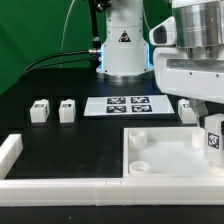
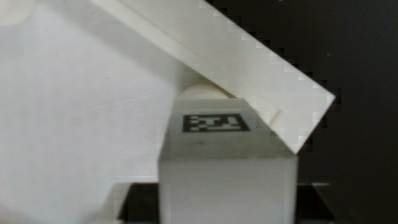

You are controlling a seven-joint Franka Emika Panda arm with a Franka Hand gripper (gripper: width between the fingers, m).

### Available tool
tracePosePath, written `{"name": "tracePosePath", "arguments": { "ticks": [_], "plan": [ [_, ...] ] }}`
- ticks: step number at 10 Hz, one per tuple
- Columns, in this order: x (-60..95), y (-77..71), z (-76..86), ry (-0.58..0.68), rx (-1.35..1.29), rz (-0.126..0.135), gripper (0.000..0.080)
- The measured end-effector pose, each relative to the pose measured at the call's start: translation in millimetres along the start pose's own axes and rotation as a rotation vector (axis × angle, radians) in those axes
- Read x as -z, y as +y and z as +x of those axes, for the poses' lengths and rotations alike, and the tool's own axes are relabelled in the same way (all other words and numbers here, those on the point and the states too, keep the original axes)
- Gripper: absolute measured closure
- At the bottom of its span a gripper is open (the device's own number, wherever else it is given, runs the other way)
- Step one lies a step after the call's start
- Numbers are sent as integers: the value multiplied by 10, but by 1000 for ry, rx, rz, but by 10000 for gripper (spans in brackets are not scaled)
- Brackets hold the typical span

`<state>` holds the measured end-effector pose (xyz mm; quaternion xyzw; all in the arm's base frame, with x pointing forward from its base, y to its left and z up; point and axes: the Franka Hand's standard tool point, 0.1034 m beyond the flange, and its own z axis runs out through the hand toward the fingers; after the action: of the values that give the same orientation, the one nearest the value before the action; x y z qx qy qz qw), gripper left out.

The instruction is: Assemble one leg

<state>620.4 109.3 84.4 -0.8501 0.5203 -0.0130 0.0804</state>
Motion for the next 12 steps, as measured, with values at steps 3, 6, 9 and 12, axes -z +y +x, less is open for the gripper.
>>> {"name": "tracePosePath", "arguments": {
  "ticks": [3, 6, 9, 12],
  "plan": [
    [-7, -6, -10, 4, -163, 0, 505],
    [-10, -11, -28, -1, -120, 1, 286],
    [-31, -15, -91, -2, 131, -6, 158],
    [-125, 1, -166, 3, 588, -34, 151]
  ]
}}
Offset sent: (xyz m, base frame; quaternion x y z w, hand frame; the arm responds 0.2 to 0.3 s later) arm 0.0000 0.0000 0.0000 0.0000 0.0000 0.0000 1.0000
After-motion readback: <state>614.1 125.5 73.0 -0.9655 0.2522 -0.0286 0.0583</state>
